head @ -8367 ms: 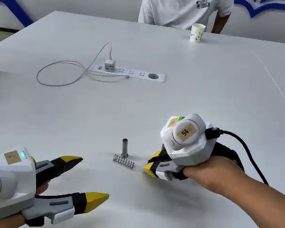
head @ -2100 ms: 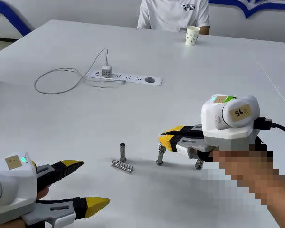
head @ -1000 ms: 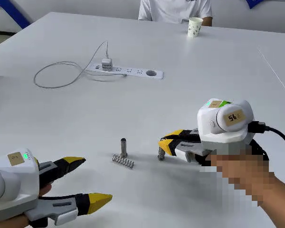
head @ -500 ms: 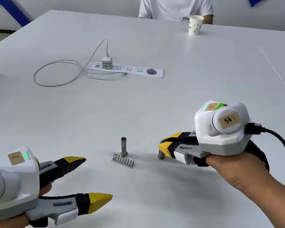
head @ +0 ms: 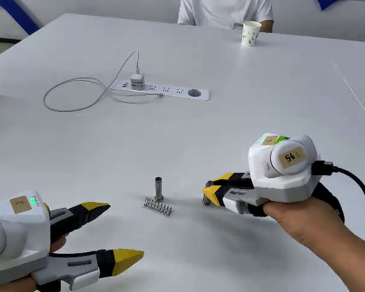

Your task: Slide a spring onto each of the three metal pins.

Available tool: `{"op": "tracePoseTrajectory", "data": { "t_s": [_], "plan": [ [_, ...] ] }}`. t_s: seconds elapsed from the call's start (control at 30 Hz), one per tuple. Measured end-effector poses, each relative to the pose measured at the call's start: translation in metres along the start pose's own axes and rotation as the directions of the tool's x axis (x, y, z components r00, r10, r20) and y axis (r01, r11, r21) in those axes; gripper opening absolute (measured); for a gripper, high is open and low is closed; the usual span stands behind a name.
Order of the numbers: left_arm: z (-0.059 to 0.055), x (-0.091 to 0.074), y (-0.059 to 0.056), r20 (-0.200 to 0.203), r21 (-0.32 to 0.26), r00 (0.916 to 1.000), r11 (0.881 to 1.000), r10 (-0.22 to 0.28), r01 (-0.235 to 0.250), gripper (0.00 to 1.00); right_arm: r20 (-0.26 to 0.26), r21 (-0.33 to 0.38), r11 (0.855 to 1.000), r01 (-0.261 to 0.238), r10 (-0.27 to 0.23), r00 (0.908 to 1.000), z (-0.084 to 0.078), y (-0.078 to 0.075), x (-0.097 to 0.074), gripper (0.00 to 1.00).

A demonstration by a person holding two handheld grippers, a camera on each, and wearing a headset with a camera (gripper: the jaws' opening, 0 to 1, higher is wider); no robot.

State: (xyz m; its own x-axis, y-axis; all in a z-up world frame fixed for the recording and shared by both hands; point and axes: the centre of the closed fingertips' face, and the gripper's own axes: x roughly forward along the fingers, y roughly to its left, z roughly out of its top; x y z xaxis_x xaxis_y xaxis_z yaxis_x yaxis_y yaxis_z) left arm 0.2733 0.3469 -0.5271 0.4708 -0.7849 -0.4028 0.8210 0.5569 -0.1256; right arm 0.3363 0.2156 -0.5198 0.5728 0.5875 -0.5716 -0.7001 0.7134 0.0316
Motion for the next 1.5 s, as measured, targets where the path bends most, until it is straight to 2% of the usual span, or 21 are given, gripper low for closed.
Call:
{"op": "tracePoseTrajectory", "data": {
  "t_s": [0.77,1.5],
  "plan": [
    [0.003,-0.001,-0.003,0.007,0.007,1.0000,1.000,0.001,-0.001,0.69,-0.004,-0.001,1.000,0.006,-0.006,1.0000,-0.005,0.002,-0.008,0.16],
    [0.005,0.000,-0.002,0.022,0.011,0.9998,1.000,-0.004,0.004,0.69,-0.016,-0.002,1.000,0.001,-0.001,0.9999,-0.012,0.014,-0.017,0.16]
  ]
}}
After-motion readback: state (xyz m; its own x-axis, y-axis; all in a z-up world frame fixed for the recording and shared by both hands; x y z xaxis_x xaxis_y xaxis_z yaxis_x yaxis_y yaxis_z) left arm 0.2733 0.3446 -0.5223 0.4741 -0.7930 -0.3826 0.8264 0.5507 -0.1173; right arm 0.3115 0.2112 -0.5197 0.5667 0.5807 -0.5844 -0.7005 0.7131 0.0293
